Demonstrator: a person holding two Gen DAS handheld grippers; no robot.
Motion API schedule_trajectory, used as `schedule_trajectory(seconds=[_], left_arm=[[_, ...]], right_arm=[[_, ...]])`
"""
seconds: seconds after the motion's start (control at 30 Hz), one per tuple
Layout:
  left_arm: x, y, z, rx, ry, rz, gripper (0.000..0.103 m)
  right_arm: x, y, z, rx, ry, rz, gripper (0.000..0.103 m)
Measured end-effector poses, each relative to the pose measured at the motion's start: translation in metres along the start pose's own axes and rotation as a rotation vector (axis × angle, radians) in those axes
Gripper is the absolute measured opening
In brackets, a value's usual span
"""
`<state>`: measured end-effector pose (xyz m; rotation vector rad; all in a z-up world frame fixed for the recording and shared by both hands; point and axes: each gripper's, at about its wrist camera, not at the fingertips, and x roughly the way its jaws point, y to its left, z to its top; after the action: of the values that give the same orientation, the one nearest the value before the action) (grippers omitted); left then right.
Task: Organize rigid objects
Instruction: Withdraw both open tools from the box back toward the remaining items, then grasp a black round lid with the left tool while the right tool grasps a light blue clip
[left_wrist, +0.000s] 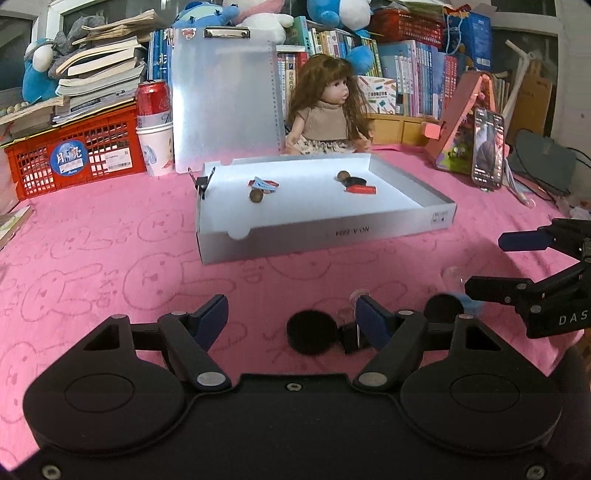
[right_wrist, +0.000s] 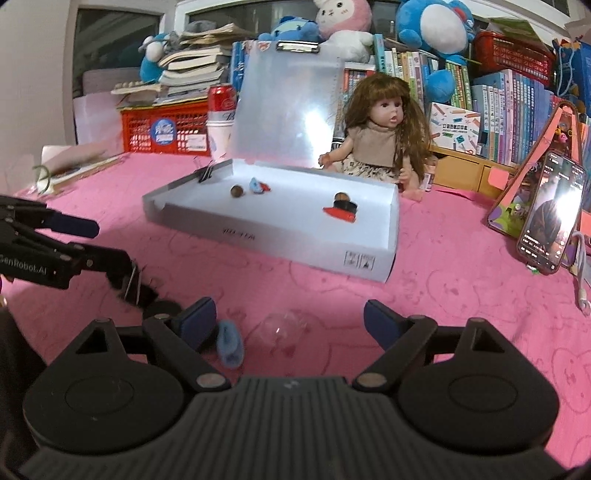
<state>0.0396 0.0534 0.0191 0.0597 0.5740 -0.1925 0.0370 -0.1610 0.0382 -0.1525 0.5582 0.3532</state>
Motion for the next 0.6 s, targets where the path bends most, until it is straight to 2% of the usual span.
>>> schedule_trajectory(seconds=[0.1,0.23,0.33,0.6], left_arm=[[-0.002,-0.001,-0.007,0.003,0.011,-0.002,0.070],[-0.003,0.000,-0.013,-0.004,0.030,-0.016,0.057],[-0.001,0.001,-0.015,-0.011,0.040,-0.025,0.050],[0.009,-0.001,-0.011,-0.016,0.012,-0.016,0.049]], right_arm=[[-0.001,0.005,-0.006,-0.025,0.008,-0.003,0.092],[-0.002,0.010,-0.013,-0.050,0.023,-0.001,0.088],[-0.002,0.012,-0.017,-0.065,0.033,0.000,0.078],[0.000,0.019,-0.017,-0.085,0.029,0.030,0.055]])
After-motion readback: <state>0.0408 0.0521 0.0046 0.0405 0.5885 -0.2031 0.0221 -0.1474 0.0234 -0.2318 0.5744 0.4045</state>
